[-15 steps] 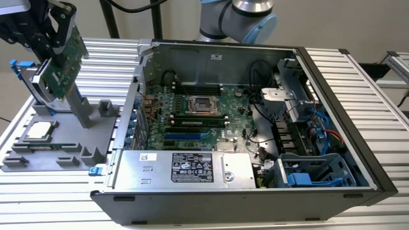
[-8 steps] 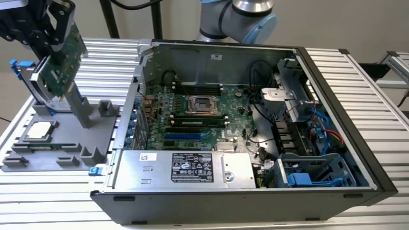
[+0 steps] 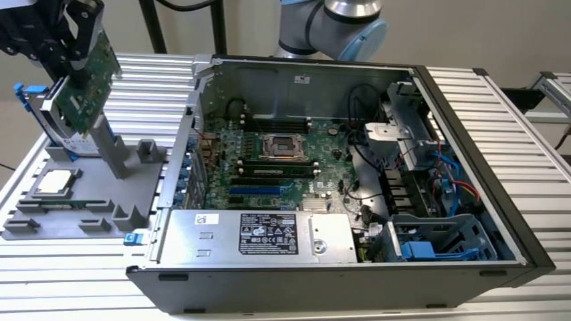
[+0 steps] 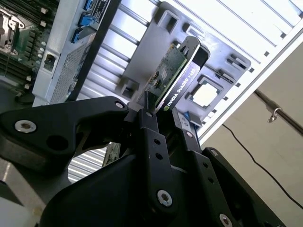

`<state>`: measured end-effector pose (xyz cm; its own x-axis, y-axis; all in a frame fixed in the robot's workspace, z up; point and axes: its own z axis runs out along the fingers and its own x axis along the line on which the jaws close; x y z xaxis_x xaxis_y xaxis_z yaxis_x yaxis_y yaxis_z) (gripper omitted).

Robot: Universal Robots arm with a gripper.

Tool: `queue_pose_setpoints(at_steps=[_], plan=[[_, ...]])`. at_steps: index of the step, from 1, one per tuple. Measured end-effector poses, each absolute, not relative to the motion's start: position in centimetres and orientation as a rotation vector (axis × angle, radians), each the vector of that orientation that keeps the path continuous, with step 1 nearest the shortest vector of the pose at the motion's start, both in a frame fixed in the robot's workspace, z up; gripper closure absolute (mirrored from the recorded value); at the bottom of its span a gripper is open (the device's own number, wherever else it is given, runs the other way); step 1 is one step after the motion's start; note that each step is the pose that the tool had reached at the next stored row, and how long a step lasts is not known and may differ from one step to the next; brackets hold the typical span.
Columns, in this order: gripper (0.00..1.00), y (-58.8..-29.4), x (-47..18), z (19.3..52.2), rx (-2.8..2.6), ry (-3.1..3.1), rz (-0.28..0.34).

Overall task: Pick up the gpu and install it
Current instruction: 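Pick up the gpu and move the gpu toward the slot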

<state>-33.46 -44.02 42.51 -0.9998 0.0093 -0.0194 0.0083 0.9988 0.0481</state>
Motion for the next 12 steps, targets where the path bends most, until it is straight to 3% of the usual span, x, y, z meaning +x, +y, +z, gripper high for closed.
queue_pose_setpoints(at_steps=[12], plan=[[1.00, -44.01, -32.52, 42.52, 0.014, 3.121, 0.075]])
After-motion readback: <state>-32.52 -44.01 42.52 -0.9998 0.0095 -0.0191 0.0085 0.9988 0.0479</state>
